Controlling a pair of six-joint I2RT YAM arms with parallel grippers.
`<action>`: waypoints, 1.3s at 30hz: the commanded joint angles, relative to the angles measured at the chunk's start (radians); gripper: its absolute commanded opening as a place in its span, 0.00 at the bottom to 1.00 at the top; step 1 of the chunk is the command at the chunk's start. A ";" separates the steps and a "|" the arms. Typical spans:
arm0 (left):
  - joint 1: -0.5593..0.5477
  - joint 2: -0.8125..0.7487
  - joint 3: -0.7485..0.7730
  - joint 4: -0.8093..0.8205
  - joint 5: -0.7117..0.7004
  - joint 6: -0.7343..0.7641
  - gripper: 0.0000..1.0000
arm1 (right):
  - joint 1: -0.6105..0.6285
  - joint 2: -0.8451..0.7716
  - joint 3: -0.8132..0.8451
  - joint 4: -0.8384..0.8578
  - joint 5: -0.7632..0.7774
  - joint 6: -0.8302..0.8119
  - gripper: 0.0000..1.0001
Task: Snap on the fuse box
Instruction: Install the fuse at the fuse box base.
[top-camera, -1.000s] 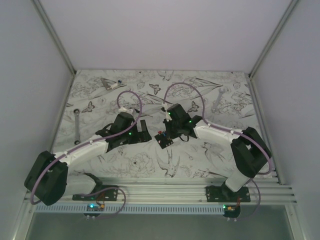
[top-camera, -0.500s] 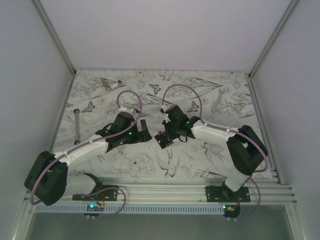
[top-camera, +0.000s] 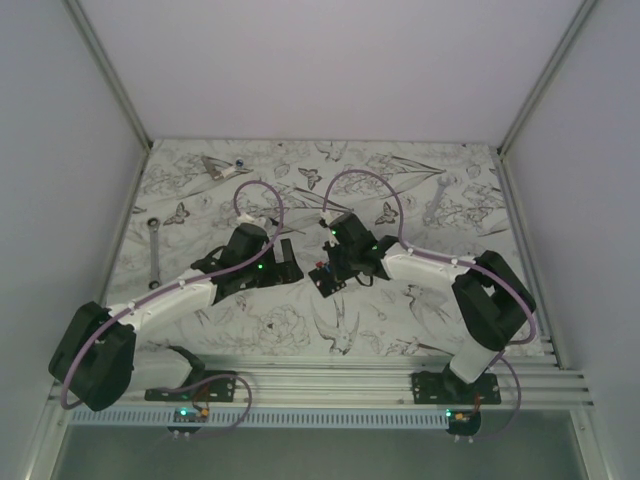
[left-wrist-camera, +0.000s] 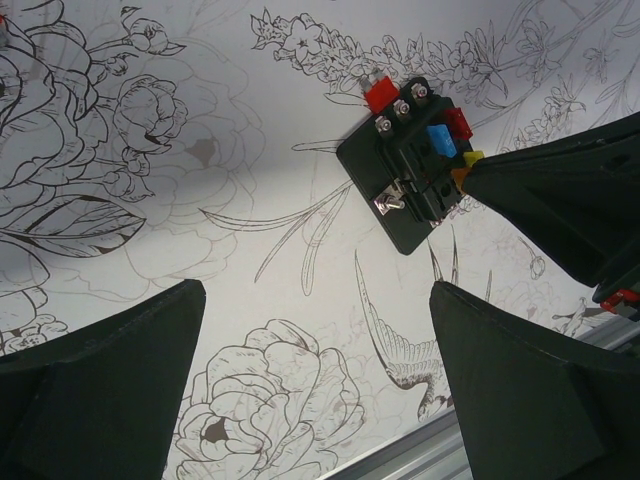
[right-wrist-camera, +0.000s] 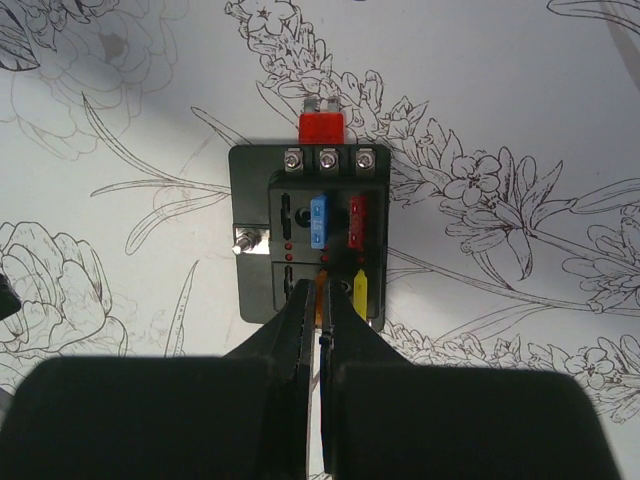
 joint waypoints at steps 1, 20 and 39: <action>0.009 0.002 0.020 -0.033 0.015 -0.009 1.00 | 0.014 -0.007 -0.011 0.036 0.019 0.005 0.00; 0.009 0.052 0.032 -0.034 0.019 -0.014 1.00 | 0.018 -0.055 -0.114 0.117 0.039 -0.078 0.00; 0.009 0.022 0.016 -0.042 -0.001 -0.016 1.00 | 0.045 -0.014 -0.166 0.090 0.108 -0.084 0.00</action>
